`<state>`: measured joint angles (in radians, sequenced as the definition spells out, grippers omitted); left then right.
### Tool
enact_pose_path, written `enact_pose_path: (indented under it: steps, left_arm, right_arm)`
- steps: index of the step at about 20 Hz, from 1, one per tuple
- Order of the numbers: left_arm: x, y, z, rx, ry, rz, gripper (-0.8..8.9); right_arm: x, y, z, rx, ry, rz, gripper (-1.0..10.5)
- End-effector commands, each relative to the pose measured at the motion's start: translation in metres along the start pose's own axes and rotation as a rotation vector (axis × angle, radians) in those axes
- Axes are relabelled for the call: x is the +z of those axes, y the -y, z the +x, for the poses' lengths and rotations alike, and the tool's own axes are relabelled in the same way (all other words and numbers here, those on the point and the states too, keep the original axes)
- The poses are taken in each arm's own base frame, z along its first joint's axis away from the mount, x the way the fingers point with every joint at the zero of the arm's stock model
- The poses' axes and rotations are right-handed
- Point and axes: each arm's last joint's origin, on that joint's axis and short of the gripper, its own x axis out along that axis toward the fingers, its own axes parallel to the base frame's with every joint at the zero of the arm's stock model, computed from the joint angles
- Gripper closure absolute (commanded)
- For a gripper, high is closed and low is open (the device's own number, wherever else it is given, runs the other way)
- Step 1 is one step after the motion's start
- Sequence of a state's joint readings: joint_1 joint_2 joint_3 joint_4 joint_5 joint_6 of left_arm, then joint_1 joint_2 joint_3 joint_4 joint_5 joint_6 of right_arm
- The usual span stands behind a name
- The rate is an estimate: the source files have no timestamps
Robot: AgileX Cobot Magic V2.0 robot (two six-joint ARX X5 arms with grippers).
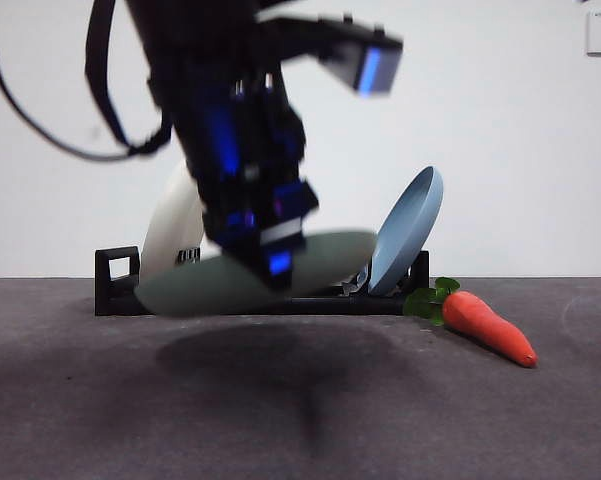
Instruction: Take the green plate from the plate rack,put the plate on the table,take the carrot from the table,put the carrot in the plate
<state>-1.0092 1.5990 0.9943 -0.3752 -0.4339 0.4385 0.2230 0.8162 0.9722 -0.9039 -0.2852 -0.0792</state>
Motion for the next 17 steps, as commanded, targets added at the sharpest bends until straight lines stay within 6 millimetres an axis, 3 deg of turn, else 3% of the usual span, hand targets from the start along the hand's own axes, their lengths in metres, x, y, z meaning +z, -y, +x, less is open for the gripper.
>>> enact_pose_path:
  steps: [1, 9, 12, 13, 16, 17]
  left_arm:
    - [-0.002, 0.01, 0.009, 0.011, 0.012, 0.042, 8.19]
    - [-0.008, 0.033, 0.048, -0.037, -0.063, 0.09, 8.21]
    - [-0.008, 0.037, 0.051, -0.146, -0.033, 0.048, 8.11]
    - [-0.008, 0.038, 0.051, -0.179, -0.02, 0.017, 7.87]
    - [-0.007, 0.039, 0.051, -0.18, -0.022, -0.032, 5.02]
    - [-0.007, 0.039, 0.05, -0.18, -0.021, -0.032, 4.66]
  right_arm:
    - [0.002, 0.002, 0.005, -0.001, -0.015, -0.001, 2.9]
    - [0.014, 0.012, 0.039, 0.003, -0.071, 0.016, 2.9]
    - [0.018, 0.017, 0.053, 0.004, -0.082, 0.019, 2.9]
    - [0.02, 0.019, 0.058, 0.003, -0.09, 0.021, 2.9]
    - [0.022, 0.023, 0.073, 0.004, -0.111, 0.027, 2.9]
    - [0.023, 0.025, 0.078, 0.004, -0.112, 0.028, 2.9]
